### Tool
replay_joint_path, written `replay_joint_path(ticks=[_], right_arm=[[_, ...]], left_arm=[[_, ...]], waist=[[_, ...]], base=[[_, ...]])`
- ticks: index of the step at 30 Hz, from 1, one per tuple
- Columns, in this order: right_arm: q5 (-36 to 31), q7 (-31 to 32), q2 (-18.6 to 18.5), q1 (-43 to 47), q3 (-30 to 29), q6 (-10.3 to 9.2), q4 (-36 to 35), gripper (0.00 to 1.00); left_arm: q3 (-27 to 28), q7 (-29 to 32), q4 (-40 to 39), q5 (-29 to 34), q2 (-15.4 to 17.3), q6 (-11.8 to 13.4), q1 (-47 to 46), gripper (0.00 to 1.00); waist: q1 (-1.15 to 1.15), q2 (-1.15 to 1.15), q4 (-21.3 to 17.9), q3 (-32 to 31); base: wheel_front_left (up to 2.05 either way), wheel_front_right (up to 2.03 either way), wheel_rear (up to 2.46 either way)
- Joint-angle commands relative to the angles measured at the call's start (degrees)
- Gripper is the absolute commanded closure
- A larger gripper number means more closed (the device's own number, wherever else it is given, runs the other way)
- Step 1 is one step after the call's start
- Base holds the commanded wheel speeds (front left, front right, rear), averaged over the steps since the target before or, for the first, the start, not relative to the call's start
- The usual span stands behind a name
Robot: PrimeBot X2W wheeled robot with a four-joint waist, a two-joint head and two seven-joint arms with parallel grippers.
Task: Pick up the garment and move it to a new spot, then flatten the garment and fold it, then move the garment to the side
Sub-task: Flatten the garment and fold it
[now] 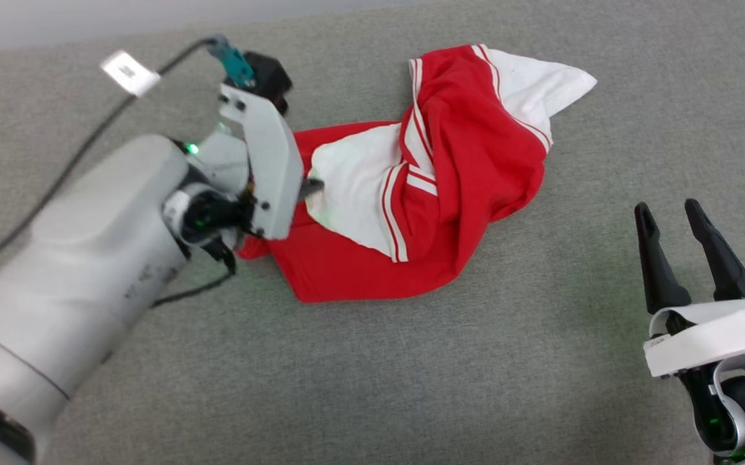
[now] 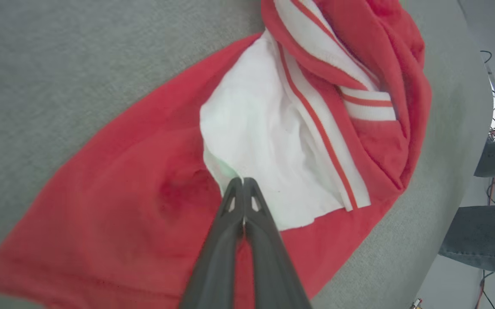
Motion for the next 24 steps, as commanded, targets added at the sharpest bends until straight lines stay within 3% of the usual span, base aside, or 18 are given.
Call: replay_joint_path(ticks=[1, 16, 24], right_arm=[[-0.4, 0.16, 0.05, 0.39, -0.24, -0.04, -0.27, 0.0], [-0.63, 2.44, 0.28, 2.12, -1.36, -0.04, -2.39, 0.0], [-0.1, 2.84, 0.04, 2.28, -1.43, -0.04, -3.13, 0.0]], left_arm=[[0.03, -0.29, -0.16, -0.04, 0.52, 0.0, -0.8, 1.0], [0.29, -2.69, -2.83, -0.21, 13.18, 0.01, -5.4, 1.0], [0.42, -10.34, 3.97, 4.82, 14.83, 0.52, -6.94, 1.0]], waist=[[0.0, 0.0, 0.53, -0.38], [0.0, 0.0, 5.13, -2.58], [0.0, 0.0, 4.62, -1.94]], base=[[0.0, 0.0, 0.0], [0.0, 0.0, 0.0], [0.0, 0.0, 0.0]])
